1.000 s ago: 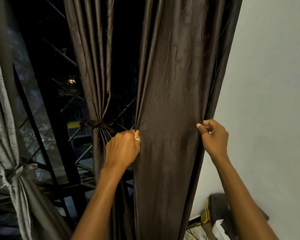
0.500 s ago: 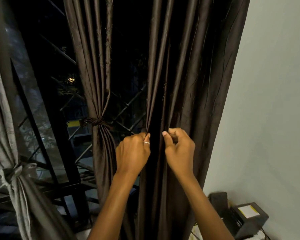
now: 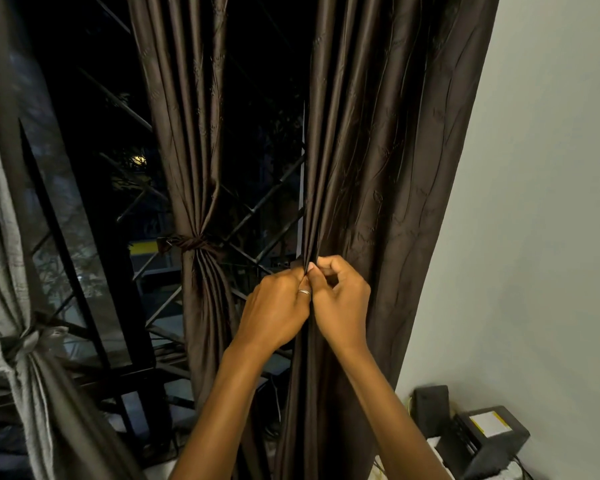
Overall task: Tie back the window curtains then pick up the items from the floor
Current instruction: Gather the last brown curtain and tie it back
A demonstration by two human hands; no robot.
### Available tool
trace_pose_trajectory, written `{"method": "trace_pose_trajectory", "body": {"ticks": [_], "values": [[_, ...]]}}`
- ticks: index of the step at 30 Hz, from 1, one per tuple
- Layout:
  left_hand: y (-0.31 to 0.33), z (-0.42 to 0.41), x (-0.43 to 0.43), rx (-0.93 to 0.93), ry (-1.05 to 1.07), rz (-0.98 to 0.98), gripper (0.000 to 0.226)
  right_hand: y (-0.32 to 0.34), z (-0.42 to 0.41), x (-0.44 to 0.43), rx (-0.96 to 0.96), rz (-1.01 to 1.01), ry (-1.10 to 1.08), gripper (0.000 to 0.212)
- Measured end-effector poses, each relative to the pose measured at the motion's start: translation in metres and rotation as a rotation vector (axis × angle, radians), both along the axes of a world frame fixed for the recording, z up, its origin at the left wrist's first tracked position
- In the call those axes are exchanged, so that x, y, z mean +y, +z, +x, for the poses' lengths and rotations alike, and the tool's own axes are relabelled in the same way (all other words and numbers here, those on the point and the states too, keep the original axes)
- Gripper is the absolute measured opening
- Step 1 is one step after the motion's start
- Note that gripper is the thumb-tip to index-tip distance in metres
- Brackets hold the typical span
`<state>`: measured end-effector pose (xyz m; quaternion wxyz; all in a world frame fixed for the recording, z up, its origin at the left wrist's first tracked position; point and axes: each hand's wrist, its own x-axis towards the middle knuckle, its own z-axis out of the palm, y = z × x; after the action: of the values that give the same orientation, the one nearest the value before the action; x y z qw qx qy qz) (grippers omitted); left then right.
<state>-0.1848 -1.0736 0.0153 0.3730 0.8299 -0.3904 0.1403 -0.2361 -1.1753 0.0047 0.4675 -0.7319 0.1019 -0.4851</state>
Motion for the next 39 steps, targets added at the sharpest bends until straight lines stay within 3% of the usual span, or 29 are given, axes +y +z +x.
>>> {"method": "trace_pose_trajectory", "body": {"ticks": [4, 8, 13, 23, 29, 32, 35, 37, 39], "values": [[0.003, 0.0, 0.0, 0.021, -0.041, 0.066, 0.021, 0.006, -0.005, -0.001, 0.014, 0.035, 0.027, 0.01], [0.009, -0.006, -0.003, -0.052, 0.054, 0.071, 0.014, 0.011, -0.007, -0.002, 0.046, 0.033, 0.029, 0.011], [0.007, -0.015, -0.015, -0.119, 0.256, 0.034, 0.025, 0.017, -0.007, -0.004, 0.104, 0.026, 0.045, 0.017], [0.006, -0.01, -0.015, -0.114, 0.286, 0.041, 0.03, 0.02, -0.019, -0.033, 0.163, -0.005, 0.186, 0.011], [0.002, 0.003, -0.006, -0.073, 0.261, -0.02, 0.048, 0.011, -0.019, -0.109, 0.064, 0.111, -0.493, 0.022], [0.003, 0.003, -0.005, -0.061, 0.224, -0.027, 0.05, 0.019, -0.017, -0.137, 0.202, 0.147, -0.591, 0.057], [0.003, 0.006, -0.004, -0.036, 0.196, -0.037, 0.052, 0.024, -0.014, -0.159, 0.305, 0.163, -0.536, 0.072], [0.002, 0.01, -0.001, -0.02, 0.197, -0.048, 0.051, 0.025, -0.016, -0.172, 0.335, 0.189, -0.435, 0.065], [0.002, 0.014, 0.003, -0.014, 0.209, -0.071, 0.053, 0.026, -0.023, -0.181, 0.386, 0.133, -0.389, 0.033]]}}
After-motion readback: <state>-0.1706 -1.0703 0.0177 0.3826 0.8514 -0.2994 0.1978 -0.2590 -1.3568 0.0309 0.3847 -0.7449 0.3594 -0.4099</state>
